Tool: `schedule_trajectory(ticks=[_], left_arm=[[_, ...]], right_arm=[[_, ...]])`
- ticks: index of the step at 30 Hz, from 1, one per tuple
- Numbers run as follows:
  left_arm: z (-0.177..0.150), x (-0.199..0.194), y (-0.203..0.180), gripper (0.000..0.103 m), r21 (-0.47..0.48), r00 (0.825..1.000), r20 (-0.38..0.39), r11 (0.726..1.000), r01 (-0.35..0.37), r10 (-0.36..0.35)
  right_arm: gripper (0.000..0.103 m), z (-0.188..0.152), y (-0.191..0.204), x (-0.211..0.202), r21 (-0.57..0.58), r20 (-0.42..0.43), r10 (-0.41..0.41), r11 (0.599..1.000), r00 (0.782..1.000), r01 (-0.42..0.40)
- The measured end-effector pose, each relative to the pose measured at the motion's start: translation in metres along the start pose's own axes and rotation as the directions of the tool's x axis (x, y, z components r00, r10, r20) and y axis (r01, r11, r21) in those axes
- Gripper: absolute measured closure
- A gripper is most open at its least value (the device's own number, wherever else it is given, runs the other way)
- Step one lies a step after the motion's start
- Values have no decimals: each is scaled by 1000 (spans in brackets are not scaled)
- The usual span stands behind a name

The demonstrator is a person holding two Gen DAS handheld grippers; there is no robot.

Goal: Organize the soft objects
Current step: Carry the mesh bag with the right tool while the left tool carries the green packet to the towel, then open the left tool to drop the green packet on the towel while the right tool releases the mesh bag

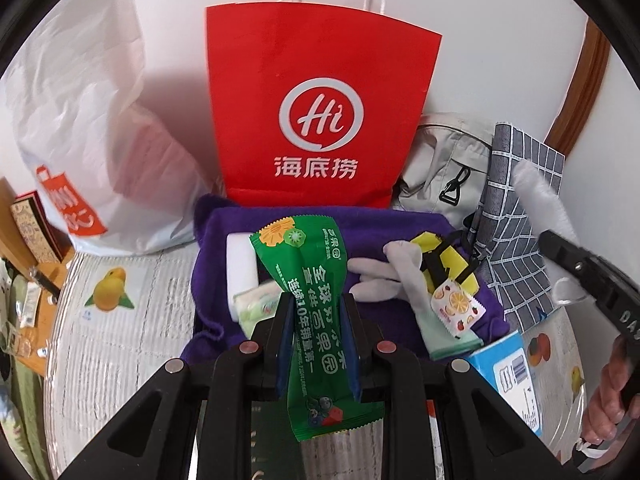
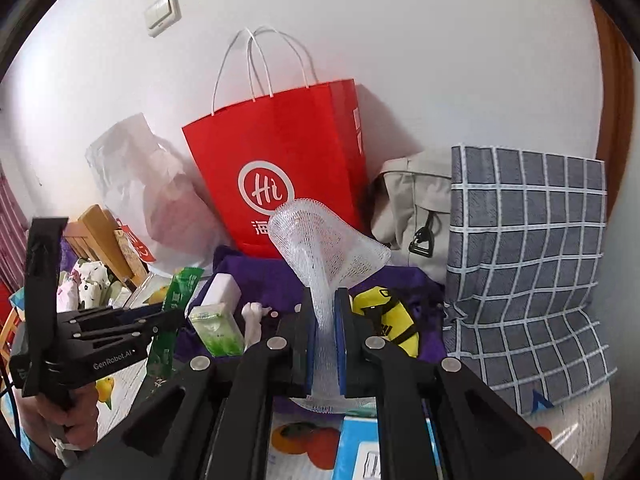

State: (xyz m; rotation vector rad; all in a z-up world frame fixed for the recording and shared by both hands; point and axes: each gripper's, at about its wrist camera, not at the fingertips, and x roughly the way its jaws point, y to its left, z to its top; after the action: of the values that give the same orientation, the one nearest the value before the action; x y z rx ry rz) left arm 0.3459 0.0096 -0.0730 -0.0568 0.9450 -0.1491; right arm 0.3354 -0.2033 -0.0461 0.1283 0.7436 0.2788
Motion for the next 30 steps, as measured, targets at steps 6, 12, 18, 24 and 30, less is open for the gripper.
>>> schedule_trajectory(ticks=[6,12,18,24,30], left_arm=[[12,14,-4,81,6,1000,-2,1000,15,-15],[13,43,-1,81,-29,997,-52,999,47,-48],[14,56,-6,81,1,996,-70,998,59,-59],[11,73,-1,81,-23,992,-108,997,70,-72],[9,85,0,81,-23,990,-124,998,67,-69]], right_arm=[[94,-3,-18,23,49,-54,40,998,998,-38],[94,-11,-36,54,59,-149,31,998,988,-22],[94,-20,-47,79,70,-201,25,998,979,-11],[94,-29,-47,102,72,-225,5,997,974,12],[92,-38,-48,120,84,-259,-12,996,966,35]])
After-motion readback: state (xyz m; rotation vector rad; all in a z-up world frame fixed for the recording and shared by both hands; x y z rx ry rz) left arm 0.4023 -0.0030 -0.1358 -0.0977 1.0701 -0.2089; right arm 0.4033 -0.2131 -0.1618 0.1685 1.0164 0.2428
